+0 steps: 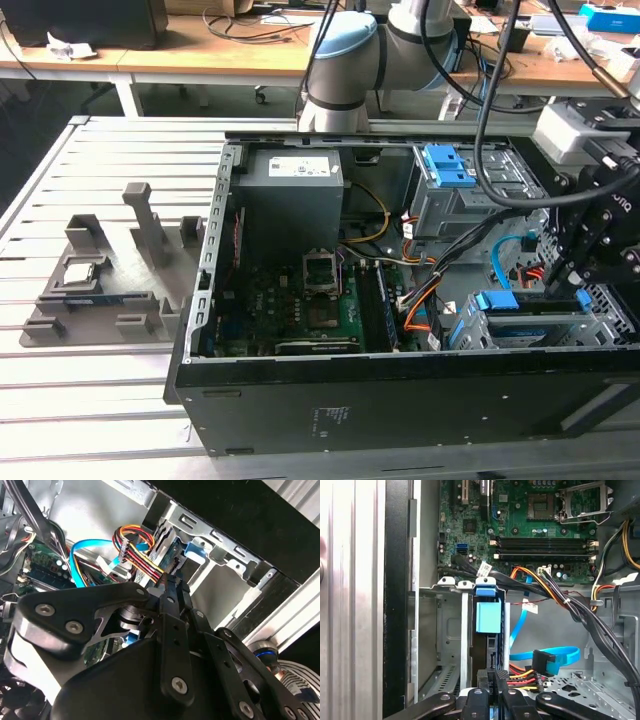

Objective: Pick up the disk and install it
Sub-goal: 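Insert the first disk wire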

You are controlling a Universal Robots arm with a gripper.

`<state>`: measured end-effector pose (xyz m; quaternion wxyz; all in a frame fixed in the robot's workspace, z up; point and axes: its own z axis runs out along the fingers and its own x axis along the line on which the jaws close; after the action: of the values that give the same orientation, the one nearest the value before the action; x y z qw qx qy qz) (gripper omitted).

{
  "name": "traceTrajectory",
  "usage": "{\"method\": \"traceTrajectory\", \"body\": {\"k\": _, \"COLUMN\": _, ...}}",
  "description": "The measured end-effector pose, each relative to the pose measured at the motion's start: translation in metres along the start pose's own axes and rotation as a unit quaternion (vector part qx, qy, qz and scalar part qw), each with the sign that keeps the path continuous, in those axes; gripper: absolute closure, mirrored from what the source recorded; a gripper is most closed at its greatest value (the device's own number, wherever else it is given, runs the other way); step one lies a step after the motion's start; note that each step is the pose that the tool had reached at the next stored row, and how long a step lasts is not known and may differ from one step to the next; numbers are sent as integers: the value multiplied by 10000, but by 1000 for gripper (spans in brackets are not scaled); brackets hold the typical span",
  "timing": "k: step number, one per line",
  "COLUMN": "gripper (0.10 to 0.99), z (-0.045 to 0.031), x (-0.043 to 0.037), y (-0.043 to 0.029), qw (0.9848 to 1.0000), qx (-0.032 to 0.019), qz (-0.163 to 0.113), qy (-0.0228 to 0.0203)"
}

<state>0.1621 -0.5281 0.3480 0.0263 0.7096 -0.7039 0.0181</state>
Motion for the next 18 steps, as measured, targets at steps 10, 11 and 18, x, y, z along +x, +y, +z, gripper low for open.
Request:
{"method": "traceTrajectory", "body": {"k": 10, "gripper": 922, "z": 53, "x": -40, "y": -26, "qw": 10000, "qx": -7, "qz": 0, "qy": 3}}
{"method": "traceTrajectory", "body": {"k": 11, "gripper": 922, "z": 56, "x": -40, "y": -26, "qw": 10000, "qx": -8, "qz": 0, "qy": 3}}
{"method": "traceTrajectory", "body": {"k": 18, "gripper": 922, "z": 76, "x": -37, "y": -37, "qw": 10000, "qx": -10, "qz": 35, "qy": -50}}
